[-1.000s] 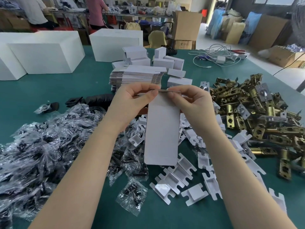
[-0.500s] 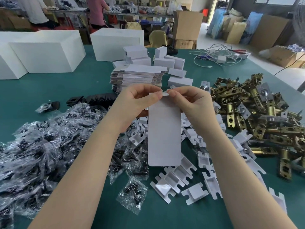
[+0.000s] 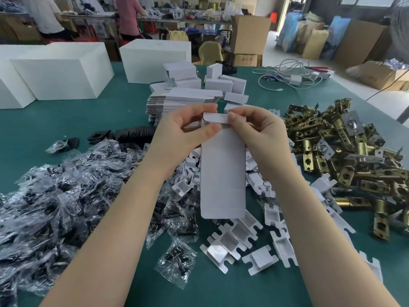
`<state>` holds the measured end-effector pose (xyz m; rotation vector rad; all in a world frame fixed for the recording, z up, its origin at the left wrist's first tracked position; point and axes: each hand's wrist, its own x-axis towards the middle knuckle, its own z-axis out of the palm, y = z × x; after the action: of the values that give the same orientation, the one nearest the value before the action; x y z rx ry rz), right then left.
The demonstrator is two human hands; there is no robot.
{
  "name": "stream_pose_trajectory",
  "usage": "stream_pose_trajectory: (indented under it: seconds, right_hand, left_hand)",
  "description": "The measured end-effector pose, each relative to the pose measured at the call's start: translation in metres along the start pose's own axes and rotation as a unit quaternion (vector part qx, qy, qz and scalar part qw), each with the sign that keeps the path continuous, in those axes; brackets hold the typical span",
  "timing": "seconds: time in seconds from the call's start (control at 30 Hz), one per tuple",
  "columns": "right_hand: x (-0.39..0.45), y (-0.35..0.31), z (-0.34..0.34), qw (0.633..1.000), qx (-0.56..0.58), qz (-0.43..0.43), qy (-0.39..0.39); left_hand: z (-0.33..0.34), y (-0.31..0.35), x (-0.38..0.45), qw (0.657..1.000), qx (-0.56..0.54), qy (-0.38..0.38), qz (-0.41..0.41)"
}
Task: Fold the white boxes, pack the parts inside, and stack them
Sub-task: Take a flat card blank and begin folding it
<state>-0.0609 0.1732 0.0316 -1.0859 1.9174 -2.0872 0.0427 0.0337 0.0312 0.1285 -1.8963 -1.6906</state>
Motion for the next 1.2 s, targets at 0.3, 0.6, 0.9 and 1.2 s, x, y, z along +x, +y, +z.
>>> stream_pose_trajectory:
  seconds: [0.3,0.6,0.9,1.2]
  right_hand:
    - [0.001,-0.013,-0.002,0.998,0.027,-0.046,0.027]
    - [0.001,-0.020,-0.011,0.998,0.026,-0.056,-0.019]
    - [-0.001,-0.006,-0.008,0.990,-0.080,-0.113,-0.016]
    - [-0.004,-0.008,0.006,0.992,-0.017,-0.119,0.035]
  left_hand:
    - [0.005,0.013,-0.005,0.996,0.005,-0.020,0.089]
    - [0.003,0.011,-0.005,0.993,0.020,-0.022,0.113]
    - [0.004,-0.009,-0.001,0.995,0.025,0.027,0.094]
    - [0.034,-0.005,-0.005,0.980,-0.019,0.152,0.126]
